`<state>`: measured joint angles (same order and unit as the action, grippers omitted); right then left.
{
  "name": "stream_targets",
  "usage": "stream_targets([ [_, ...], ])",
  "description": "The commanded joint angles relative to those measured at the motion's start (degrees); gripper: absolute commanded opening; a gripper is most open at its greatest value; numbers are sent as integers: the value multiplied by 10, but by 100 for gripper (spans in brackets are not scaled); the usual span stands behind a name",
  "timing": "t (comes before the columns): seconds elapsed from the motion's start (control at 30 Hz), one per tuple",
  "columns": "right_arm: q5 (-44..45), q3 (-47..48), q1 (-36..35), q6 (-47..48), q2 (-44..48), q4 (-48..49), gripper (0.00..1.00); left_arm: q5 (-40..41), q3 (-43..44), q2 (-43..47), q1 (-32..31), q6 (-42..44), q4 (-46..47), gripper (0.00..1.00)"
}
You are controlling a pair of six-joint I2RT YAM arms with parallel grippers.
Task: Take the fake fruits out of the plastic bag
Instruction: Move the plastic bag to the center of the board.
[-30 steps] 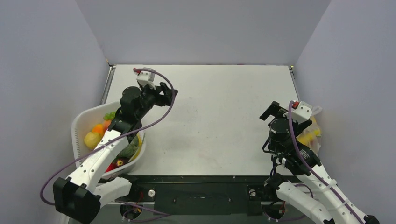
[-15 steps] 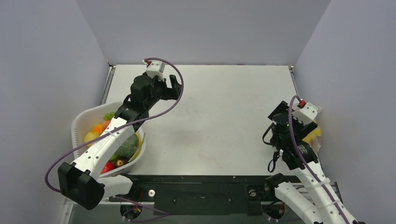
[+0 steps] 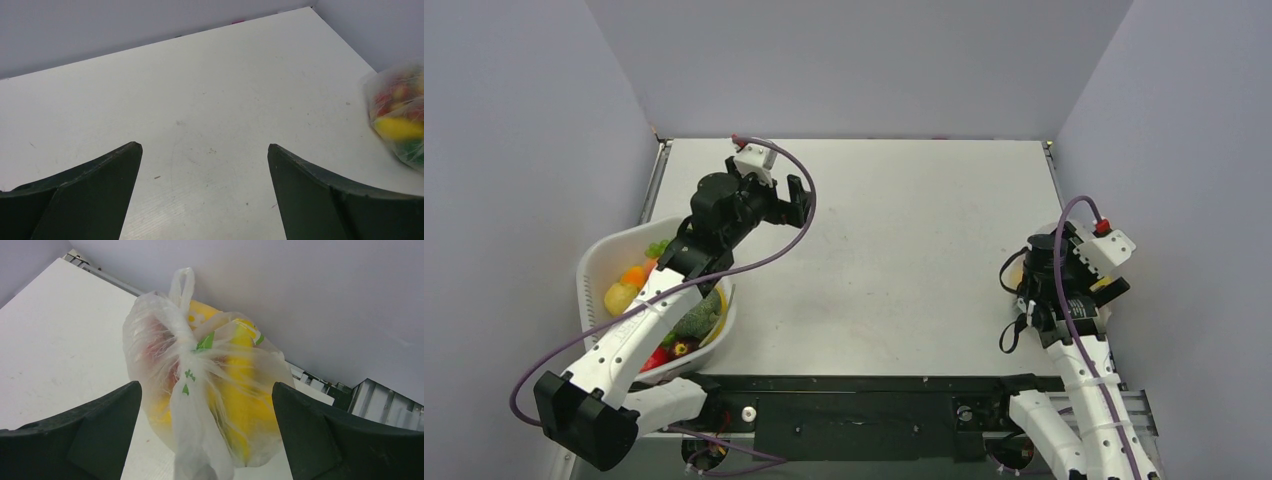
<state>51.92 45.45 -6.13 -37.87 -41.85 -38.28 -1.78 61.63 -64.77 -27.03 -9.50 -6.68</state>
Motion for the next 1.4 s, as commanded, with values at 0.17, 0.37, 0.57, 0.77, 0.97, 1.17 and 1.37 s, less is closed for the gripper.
stream_targets([
  [0.17, -55, -7, 16, -6, -8, 4, 87, -11, -5, 13, -29, 41, 15, 94],
  [0.37, -67, -16, 17, 18, -6, 17, 70, 0, -8, 7, -44, 50, 15, 92],
  [0.57, -76, -23, 16, 16, 6, 23, 47, -8, -9, -7, -51, 41, 19, 92],
  [0.77, -137, -19, 15, 33, 2, 29, 6, -30, -2, -21, -52, 28, 19, 91],
  [0.97, -201, -14, -63, 52, -13, 55, 0, -28, -1, -24, -52, 29, 19, 91],
  [1.17, -194, -11, -252, 58, -57, 119, 0, -22, -1, -26, -52, 30, 19, 90],
  [1.37, -219, 2, -403, 63, -146, 196, 0, 4, -3, -17, -52, 43, 17, 90],
])
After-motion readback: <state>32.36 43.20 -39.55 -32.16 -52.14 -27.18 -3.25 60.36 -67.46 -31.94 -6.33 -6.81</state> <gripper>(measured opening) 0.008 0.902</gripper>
